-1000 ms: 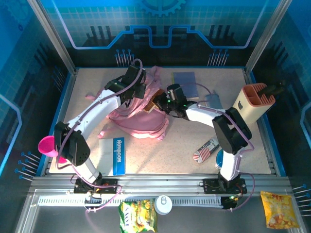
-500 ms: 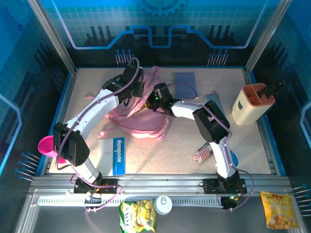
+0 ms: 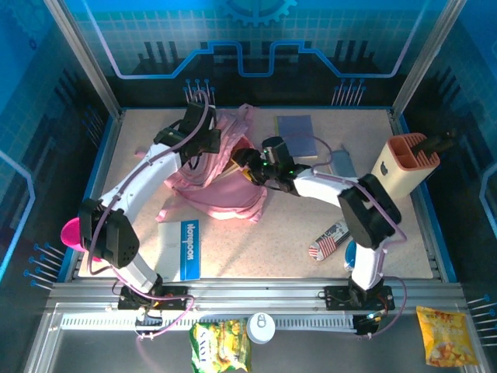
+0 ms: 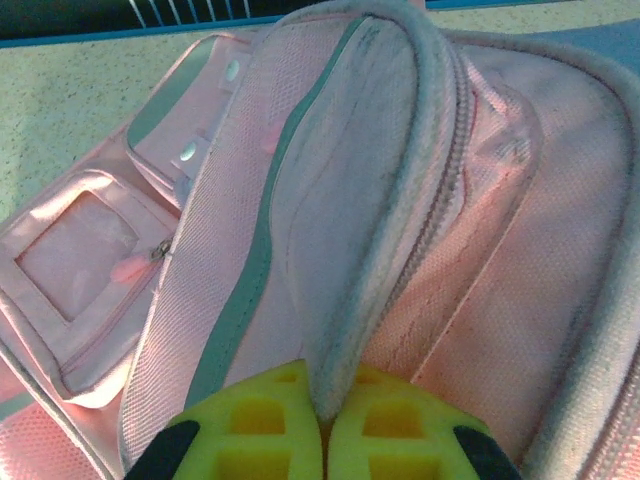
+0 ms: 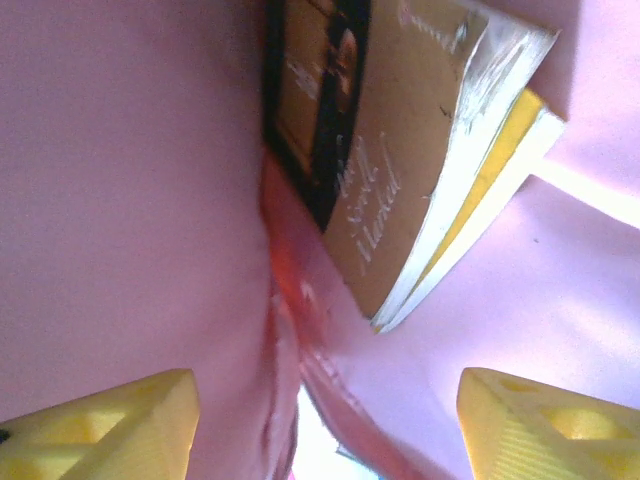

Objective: Pack the student bag

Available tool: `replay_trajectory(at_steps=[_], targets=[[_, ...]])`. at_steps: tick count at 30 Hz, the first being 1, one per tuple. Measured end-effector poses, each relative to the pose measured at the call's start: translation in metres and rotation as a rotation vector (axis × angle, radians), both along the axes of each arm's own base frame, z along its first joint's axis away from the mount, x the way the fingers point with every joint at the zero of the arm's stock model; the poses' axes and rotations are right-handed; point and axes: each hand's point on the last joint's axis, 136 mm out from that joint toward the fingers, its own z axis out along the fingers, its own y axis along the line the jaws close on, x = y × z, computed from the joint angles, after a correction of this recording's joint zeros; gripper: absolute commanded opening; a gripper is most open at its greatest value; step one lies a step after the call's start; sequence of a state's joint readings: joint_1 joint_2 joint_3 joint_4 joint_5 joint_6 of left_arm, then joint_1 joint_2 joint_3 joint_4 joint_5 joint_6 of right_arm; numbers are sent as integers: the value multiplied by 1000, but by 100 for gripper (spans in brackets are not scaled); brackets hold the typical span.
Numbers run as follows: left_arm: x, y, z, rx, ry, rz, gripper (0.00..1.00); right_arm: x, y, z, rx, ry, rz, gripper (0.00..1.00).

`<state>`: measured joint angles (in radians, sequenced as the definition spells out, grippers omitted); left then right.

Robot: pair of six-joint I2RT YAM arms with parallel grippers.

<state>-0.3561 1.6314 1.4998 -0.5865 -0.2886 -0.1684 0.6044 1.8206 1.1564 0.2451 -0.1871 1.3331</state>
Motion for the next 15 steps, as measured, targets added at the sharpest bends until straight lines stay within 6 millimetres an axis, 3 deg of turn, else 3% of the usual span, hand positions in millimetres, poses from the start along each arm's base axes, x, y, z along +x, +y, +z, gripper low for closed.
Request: replay_trajectory(at_steps=[4,5,6,11,15], targets=[[3,14,-10,-13,14,39,0,-10,-33,26,-44,-73,-47,73],[4,17,-13,-14,19,47,5,-12,-42,28,-65,-84,-63,74],[5,19,-14,-14,21,51,21,-14,-53,29,-92,-95,-81,76],[7,17,-23,-67,48,64,56,-15,-98,34,-227,-145,-153,84],[-5,14,-36,-126,91,82,83,-17,-130,45,-295,-200,-202,93]])
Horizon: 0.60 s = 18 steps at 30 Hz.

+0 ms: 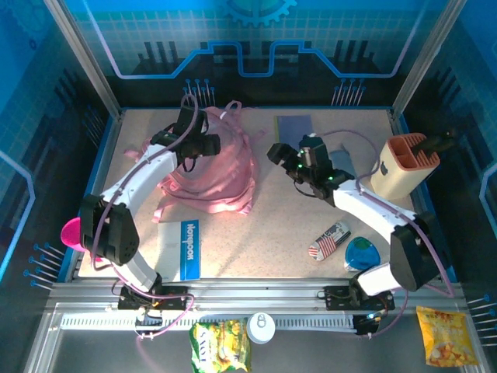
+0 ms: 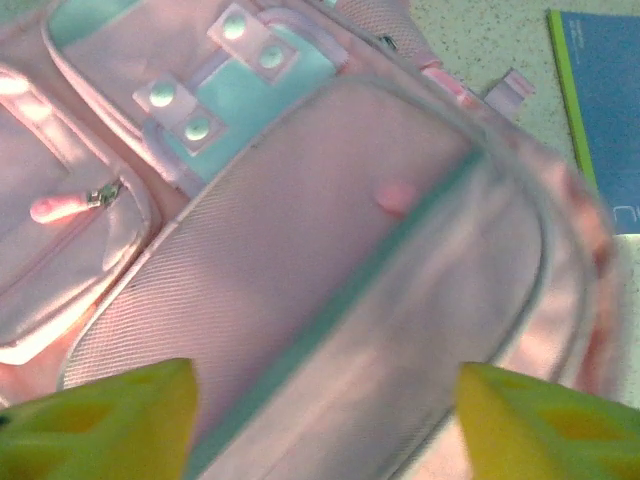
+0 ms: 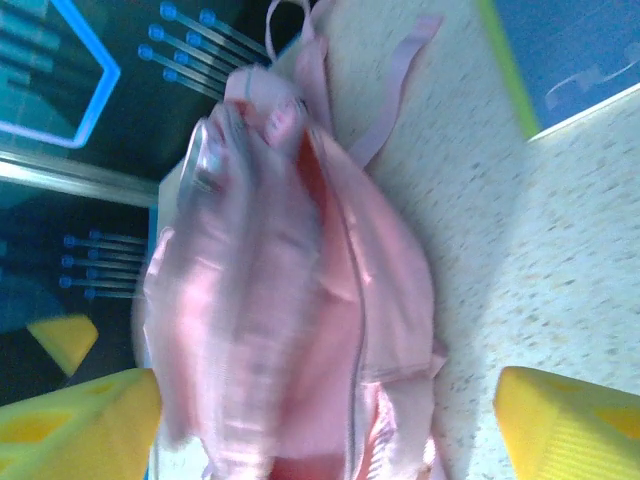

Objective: Pack the student bag

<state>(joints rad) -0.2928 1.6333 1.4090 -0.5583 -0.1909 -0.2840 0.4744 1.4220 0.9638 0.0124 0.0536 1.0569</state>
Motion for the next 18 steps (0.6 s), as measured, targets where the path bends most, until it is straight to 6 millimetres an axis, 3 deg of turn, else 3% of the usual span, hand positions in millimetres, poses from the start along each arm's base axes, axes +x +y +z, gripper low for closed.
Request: replay_trajectory(at_steps=[4,10,18], targets=[[-32,5,-9,-71,58,52,95,1,-19,4,-43,-29,-27,100],[-102,16,-27,-190,152,153,99,-3,-26,-9,-95,-14,-21,100],[-201,28,-105,-229,405,308,99,-16,-27,-38,-128,30,18,100]])
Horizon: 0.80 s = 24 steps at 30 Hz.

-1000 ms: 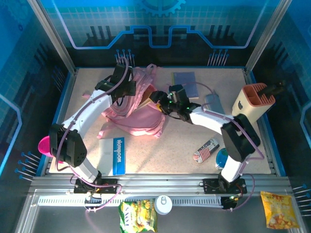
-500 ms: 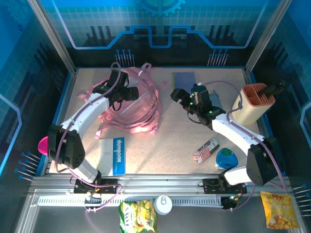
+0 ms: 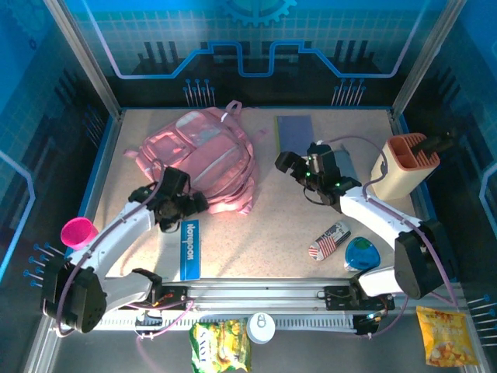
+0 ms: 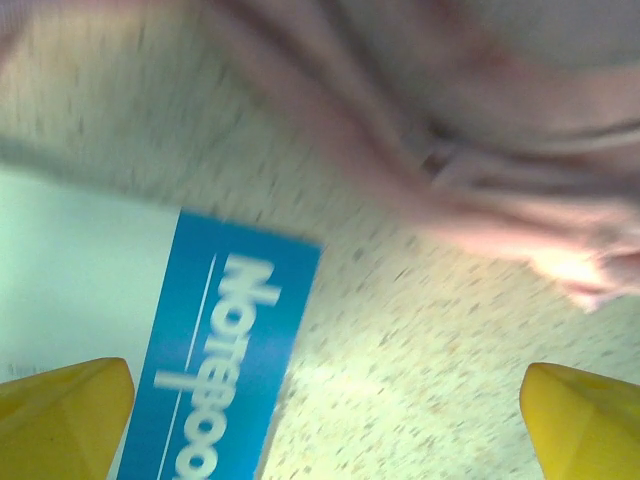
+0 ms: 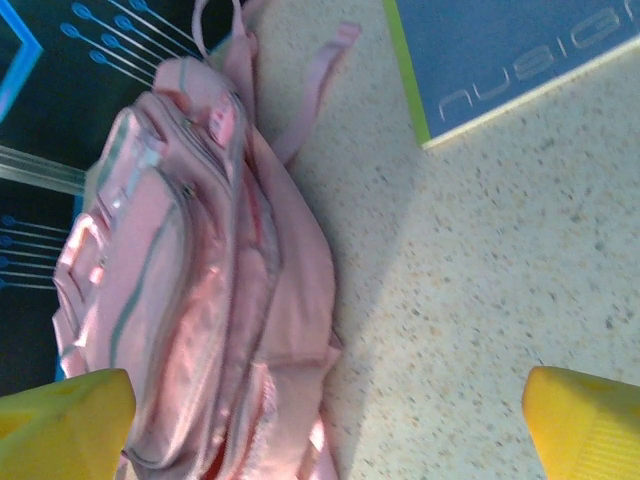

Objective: Pack the student bag

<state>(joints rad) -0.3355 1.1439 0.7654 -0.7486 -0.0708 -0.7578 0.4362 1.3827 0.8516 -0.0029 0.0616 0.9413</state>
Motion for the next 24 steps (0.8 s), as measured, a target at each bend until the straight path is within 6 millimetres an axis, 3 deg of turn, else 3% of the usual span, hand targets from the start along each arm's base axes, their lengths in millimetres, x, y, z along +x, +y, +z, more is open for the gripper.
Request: replay_trajectory(at_steps=[5,11,18,24], targets=[[-46,-15,-35,-5,132,-2,98,-14,0,-23,-6,52,42,100],[-77,-28,-60,-18,204,16,94,-27,-4,-30,7,63,75,100],[-80,-52,-70,-54,204,8,93,-33,-12,-37,18,82,95,100],[-70,-83,-70,-54,213,-35,94,-35,-15,-33,22,75,110,100]])
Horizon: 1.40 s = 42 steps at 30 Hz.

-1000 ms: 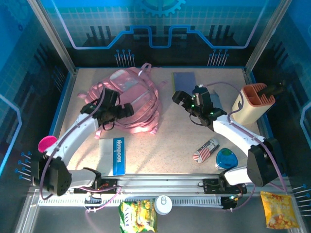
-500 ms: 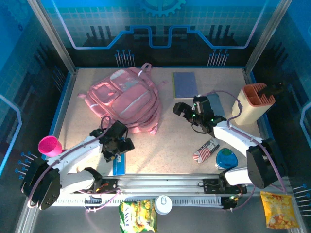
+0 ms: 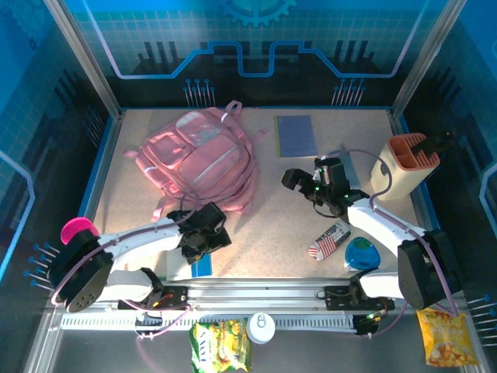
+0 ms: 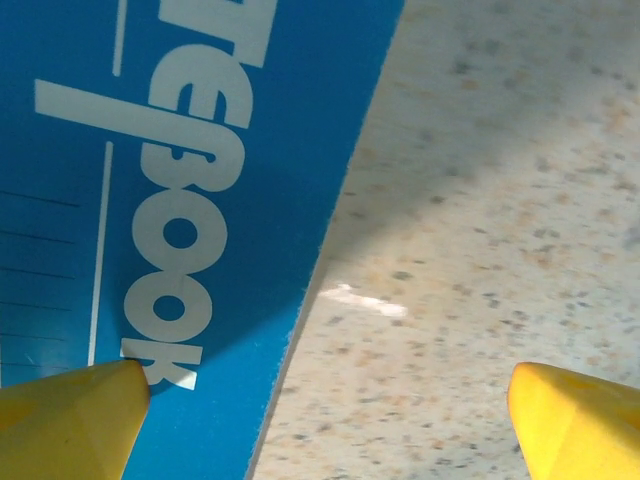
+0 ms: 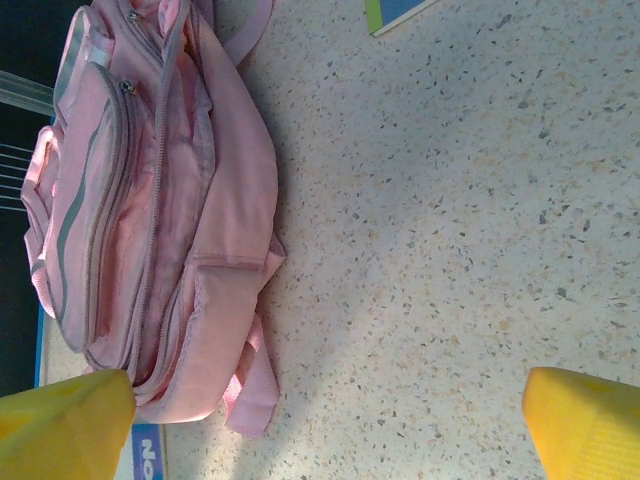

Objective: Pack the student bag

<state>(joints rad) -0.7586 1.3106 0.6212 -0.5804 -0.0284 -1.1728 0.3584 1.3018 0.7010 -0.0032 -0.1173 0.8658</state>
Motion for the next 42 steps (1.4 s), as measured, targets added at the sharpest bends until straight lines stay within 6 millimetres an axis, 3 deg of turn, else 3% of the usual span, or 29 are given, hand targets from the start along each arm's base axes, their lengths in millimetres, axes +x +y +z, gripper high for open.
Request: replay_trajectory(at_steps=[10,15,18,21,25,28,32,42], targets=[[22,-76,13,-143,-41,-80,95,-6,-2,-1,-13,16,9,99],[36,-98,30,-214,-85,-103,96,-12,-5,2,-24,19,14,98],[40,-101,37,-221,-103,-125,96,-17,-7,5,-37,15,26,90],[43,-86,36,-184,-97,-126,96,-22,-3,3,-46,19,69,86],[59,-49,50,-173,-147,-67,97,-33,15,-7,-97,64,177,85],[75,-16,61,-180,-201,10,98,-44,45,-16,-171,83,305,88],[91,23,60,-158,-232,108,99,-59,85,-27,-291,92,461,94],[118,89,72,-120,-313,235,99,-87,168,-65,-634,72,755,98]])
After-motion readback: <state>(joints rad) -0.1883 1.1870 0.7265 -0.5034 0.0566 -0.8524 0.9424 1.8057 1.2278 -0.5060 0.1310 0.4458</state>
